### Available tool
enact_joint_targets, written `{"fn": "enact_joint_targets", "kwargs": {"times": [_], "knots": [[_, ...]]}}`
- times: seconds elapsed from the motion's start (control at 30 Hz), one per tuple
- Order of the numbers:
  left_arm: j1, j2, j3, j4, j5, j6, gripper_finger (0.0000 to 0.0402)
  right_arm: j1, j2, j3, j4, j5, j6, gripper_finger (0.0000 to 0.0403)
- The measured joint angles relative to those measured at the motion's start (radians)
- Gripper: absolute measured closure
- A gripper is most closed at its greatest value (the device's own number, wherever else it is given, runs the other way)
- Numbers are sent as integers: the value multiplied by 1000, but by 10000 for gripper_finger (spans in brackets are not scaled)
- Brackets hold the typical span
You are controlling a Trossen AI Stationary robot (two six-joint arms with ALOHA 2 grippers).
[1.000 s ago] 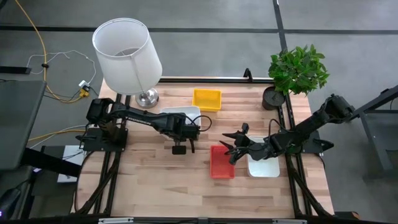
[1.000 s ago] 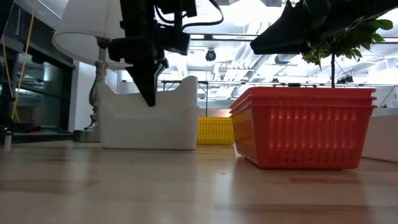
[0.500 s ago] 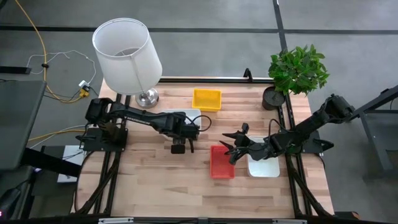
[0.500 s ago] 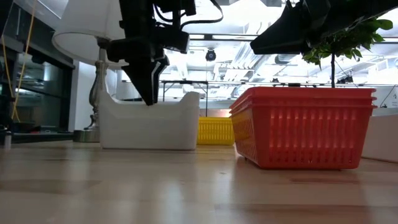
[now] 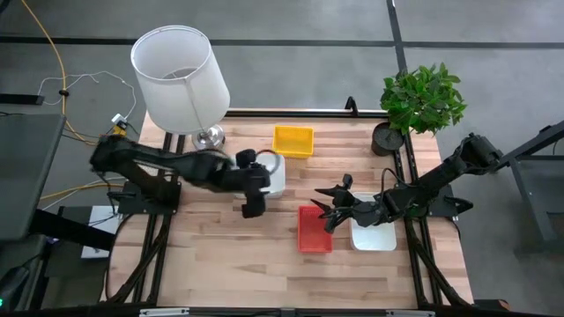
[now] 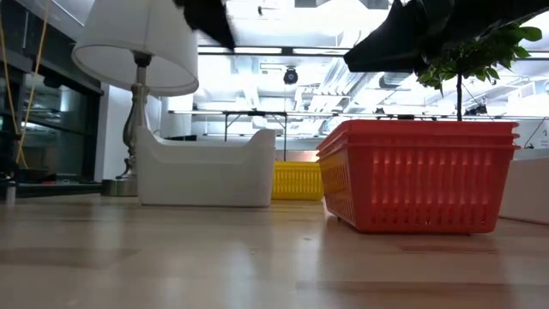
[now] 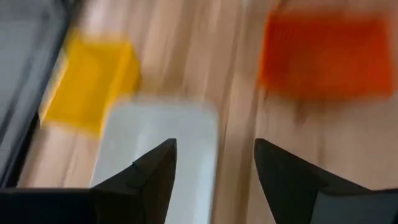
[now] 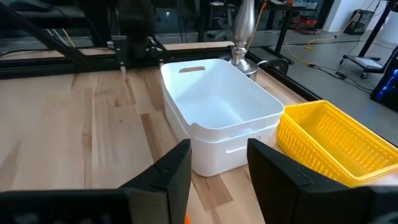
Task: Stack baskets by color
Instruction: Stack the bottom white bin on the top white bin
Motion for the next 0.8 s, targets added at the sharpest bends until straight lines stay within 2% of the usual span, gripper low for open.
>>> {"fn": "enact_joint_targets", "kwargs": {"times": [0.13,0.23,0.33,0.43,0.57,0.67,0.8], "knots": [[-87,-170,-179,277,-82,-14,199,0,0,0,35,-2,15,260],[-163,-290,-361,513,-134,-12,199,0,0,7,60,-7,56,260],[-234,-384,-548,775,-164,-8,198,2,-2,58,-34,-16,143,260],[-289,-429,-707,1037,-183,-8,198,10,-12,179,-329,-48,293,260],[-342,-442,-862,1284,-229,-18,197,20,12,397,-933,-96,649,260],[-367,-440,-922,1367,-260,-30,197,30,59,511,-1308,-174,928,260],[-372,-440,-930,1360,-267,-57,197,31,137,569,-1538,-402,1153,260]]}}
